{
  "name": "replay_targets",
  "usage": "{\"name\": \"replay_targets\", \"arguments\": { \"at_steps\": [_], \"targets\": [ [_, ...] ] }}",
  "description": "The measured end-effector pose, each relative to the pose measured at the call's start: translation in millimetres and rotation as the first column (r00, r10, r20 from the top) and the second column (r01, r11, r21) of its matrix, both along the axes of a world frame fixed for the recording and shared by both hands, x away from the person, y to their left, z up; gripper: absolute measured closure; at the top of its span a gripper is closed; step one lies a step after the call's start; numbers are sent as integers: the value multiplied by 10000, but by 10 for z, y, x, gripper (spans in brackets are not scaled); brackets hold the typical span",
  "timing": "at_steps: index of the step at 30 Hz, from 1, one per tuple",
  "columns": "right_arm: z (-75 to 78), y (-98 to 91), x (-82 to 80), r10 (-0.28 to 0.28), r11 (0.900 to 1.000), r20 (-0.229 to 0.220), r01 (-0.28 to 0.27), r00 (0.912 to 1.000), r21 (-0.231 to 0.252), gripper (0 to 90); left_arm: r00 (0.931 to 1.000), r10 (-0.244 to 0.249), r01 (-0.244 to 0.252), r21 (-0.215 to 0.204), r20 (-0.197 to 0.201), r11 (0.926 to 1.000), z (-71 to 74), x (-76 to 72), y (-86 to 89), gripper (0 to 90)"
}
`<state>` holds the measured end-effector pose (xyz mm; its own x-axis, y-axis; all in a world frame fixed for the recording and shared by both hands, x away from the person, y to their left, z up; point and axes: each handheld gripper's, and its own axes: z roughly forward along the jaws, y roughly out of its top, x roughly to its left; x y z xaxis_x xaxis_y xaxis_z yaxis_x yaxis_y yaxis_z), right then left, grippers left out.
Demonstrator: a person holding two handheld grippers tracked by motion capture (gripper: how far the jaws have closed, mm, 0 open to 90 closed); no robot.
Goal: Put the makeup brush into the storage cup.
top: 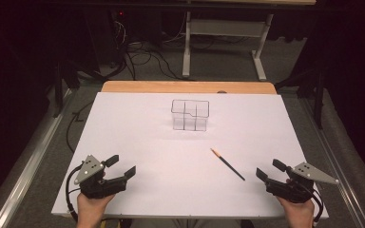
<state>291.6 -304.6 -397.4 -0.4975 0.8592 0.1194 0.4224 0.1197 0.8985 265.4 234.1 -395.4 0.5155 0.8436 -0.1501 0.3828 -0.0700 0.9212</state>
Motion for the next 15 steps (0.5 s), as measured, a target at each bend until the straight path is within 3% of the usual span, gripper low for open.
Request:
{"name": "replay_targets", "arguments": {
  "at_steps": [5,15],
  "targets": [
    [12,6,25,-88,9999,-166,89,9998,93,227,10000,20,-20,19,39,10000,4,-3,6,238],
    [97,132,63,405,9990,101,-403,9991,-184,196,10000,20,-19,-6,63,10000,4,-4,4,237]
  ]
}}
